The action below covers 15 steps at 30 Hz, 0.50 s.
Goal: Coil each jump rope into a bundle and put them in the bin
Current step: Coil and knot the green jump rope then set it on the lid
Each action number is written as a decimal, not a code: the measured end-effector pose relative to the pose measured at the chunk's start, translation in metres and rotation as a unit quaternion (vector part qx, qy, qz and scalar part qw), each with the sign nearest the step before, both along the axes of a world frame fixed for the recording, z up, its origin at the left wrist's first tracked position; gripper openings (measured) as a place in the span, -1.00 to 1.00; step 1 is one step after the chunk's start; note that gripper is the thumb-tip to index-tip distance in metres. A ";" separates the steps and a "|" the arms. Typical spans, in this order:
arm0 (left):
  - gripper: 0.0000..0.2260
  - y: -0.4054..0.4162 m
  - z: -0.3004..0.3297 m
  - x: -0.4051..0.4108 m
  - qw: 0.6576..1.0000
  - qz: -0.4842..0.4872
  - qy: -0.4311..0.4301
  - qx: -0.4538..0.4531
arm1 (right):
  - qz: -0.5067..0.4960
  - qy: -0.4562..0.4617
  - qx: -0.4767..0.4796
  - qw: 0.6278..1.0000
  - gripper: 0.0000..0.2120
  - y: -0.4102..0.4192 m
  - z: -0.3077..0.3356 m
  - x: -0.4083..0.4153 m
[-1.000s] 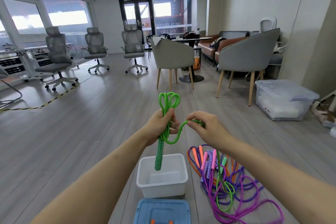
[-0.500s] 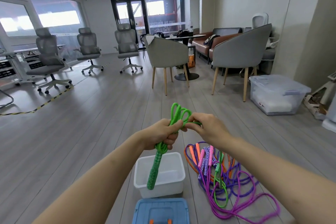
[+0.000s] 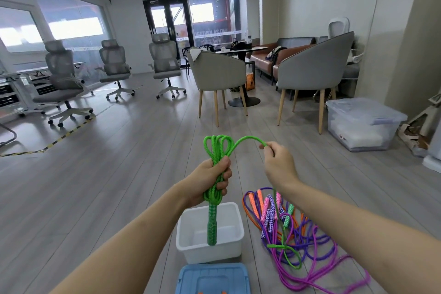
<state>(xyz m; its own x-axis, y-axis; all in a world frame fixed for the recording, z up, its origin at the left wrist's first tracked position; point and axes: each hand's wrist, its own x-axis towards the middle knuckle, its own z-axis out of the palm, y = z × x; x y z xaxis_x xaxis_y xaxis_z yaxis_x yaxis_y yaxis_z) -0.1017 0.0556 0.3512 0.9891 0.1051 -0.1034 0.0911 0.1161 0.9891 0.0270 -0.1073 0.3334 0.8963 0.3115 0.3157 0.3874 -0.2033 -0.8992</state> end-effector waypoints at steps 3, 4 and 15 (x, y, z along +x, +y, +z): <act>-0.73 -0.009 -0.004 0.006 0.997 0.071 -0.037 0.014 | 0.044 0.050 0.056 0.996 -0.72 0.015 0.007 -0.020; -0.72 -0.011 -0.005 0.008 0.994 0.093 -0.050 0.020 | 0.060 0.067 0.080 0.993 -0.71 0.018 0.010 -0.027; -0.75 -0.018 -0.014 0.024 0.970 0.210 -0.116 0.038 | 0.115 0.146 0.142 0.972 -0.90 0.029 0.019 -0.055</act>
<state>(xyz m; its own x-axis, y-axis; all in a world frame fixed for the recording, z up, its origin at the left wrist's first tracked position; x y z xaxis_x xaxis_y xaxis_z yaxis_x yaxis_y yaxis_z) -0.0779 0.0378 0.3375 0.8526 0.5032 0.1410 -0.1747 0.0201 0.9844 -0.0281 -0.0781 0.3522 0.8777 0.4514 0.1605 0.1132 0.1302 -0.9850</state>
